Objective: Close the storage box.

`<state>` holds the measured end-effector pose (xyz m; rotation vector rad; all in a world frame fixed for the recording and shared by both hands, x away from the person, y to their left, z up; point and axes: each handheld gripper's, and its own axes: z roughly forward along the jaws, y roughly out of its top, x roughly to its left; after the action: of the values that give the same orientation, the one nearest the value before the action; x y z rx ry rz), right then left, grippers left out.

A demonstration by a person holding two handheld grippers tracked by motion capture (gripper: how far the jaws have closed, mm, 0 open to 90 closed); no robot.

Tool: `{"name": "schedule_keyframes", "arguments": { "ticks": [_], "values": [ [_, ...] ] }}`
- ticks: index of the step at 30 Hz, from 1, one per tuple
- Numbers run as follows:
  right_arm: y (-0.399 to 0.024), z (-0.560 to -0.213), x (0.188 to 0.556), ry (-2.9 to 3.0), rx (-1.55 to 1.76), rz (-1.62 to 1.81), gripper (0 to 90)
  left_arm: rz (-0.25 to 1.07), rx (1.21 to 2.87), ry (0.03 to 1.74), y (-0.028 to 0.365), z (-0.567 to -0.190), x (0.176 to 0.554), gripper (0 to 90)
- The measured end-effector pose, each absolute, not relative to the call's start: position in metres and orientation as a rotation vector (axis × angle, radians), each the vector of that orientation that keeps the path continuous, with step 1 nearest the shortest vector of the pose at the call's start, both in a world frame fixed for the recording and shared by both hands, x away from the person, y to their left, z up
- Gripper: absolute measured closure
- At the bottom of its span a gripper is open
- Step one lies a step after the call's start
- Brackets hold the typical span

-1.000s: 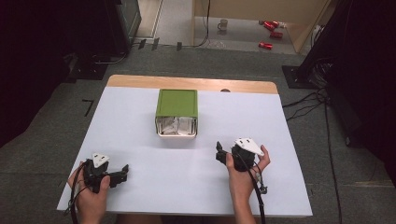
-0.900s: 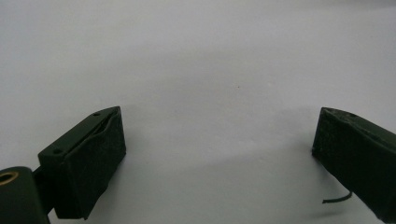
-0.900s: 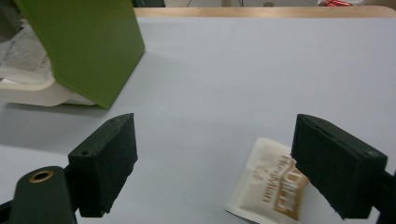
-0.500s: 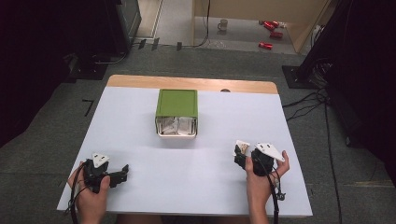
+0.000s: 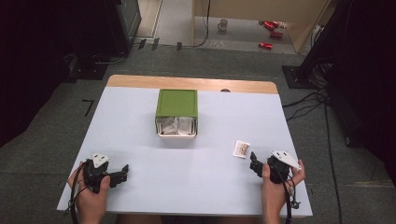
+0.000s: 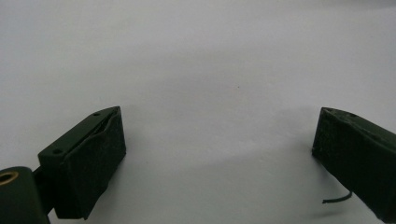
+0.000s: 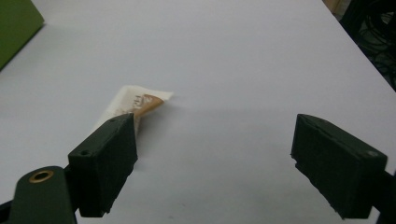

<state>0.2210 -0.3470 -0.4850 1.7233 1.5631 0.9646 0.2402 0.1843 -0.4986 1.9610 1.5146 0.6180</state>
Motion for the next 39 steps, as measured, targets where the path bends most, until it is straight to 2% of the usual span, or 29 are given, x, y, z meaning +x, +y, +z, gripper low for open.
{"name": "schedule_keyframes", "arguments": {
  "ticks": [25,39],
  "values": [
    [-0.411,-0.5,0.189,1.549,1.842,0.809,14.4,0.618,1.961,1.514,0.184,-0.499,0.24,2.9],
    [-0.412,-0.504,0.188,1.621,1.807,0.734,13.7,0.62,1.961,1.514,0.184,-0.499,0.24,2.9]
  ]
}}
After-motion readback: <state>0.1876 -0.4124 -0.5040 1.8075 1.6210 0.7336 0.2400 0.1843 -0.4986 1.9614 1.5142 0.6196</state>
